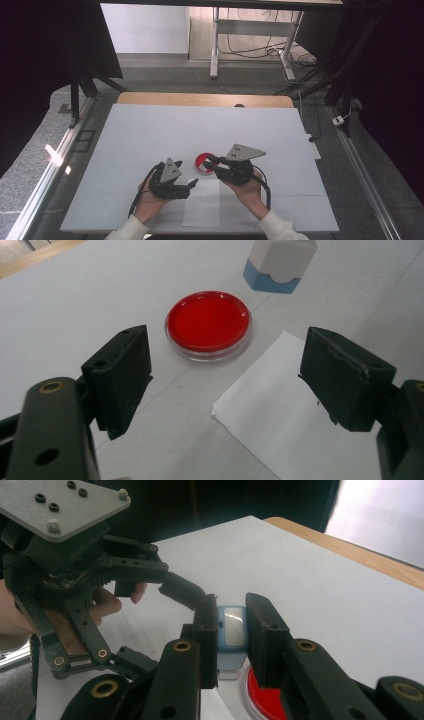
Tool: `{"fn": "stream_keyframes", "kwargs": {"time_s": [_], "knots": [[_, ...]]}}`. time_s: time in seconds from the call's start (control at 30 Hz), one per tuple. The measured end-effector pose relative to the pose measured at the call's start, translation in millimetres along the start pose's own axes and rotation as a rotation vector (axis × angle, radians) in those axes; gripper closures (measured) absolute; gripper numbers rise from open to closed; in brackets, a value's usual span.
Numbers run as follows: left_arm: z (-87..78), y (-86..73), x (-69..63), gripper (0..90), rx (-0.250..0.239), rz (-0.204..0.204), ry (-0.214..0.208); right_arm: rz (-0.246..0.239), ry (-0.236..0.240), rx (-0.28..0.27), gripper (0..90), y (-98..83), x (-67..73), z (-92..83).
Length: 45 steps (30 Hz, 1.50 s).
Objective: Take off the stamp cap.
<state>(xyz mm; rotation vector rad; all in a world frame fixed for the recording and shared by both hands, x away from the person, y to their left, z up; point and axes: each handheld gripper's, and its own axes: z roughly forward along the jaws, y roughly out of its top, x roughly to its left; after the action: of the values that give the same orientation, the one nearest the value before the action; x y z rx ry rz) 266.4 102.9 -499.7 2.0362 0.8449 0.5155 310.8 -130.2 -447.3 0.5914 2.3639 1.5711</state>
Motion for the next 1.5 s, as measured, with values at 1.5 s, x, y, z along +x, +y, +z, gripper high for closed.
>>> {"fn": "stream_keyframes", "kwargs": {"time_s": [1.5], "knots": [[31.7,24.4,-16.8,38.6,-0.013,0.066,-0.001,0.035,-0.025,-0.003,75.1,-5.0,-3.3,2.0]]}}
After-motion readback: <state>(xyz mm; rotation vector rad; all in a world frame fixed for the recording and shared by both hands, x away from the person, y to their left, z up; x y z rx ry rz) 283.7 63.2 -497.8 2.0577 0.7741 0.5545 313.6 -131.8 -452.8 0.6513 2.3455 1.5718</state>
